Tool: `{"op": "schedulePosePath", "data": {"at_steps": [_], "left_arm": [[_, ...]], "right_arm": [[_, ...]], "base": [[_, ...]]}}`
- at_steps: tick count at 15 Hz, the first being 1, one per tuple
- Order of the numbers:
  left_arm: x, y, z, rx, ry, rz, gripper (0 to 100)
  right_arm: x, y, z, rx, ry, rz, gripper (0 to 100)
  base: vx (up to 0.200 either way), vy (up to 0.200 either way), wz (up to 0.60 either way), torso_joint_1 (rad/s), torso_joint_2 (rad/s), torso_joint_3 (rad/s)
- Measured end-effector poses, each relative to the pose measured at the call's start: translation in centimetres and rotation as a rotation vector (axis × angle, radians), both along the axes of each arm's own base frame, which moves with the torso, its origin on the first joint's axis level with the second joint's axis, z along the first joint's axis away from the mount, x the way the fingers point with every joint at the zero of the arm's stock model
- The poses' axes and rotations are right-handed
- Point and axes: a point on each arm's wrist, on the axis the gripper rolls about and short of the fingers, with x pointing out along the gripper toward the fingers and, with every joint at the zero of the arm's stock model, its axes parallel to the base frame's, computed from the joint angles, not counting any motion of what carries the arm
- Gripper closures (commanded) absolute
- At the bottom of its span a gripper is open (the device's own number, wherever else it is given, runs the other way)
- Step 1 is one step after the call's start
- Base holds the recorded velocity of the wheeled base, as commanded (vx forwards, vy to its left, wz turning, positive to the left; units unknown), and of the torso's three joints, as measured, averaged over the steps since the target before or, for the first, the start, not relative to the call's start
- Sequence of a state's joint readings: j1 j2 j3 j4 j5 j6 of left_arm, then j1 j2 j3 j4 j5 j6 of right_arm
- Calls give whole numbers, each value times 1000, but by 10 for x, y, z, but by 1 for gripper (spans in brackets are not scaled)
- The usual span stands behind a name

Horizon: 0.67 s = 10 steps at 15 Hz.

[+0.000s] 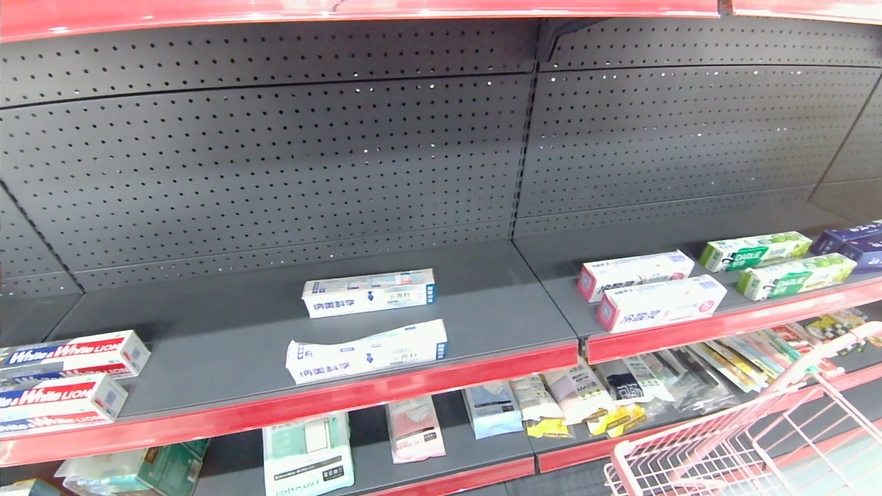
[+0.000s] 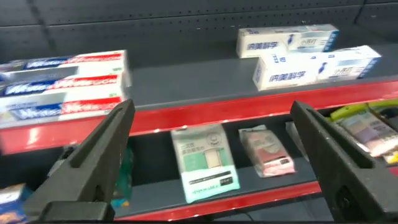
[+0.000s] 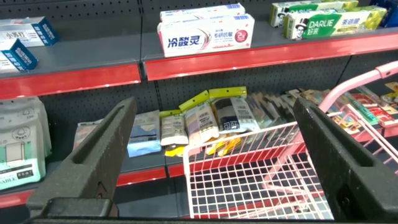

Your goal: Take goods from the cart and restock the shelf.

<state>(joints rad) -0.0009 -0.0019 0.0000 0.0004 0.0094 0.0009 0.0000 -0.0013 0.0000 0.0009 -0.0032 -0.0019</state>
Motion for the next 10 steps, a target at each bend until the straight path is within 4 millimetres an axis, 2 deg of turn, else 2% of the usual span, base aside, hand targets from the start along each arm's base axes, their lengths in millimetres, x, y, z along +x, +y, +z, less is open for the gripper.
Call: {"op": "schedulePosePath", "data": {"at_steps": [5, 10], "left_arm": [[0, 0, 0, 1, 0, 1, 0], [0, 0, 0, 1, -1, 0, 0]], "right_arm": [[0, 0, 0, -1, 1, 0, 0], [0, 0, 0, 0, 1, 6, 0]], "base": [[0, 0, 600, 4, 2, 3], [0, 0, 0, 0, 0, 0]]}}
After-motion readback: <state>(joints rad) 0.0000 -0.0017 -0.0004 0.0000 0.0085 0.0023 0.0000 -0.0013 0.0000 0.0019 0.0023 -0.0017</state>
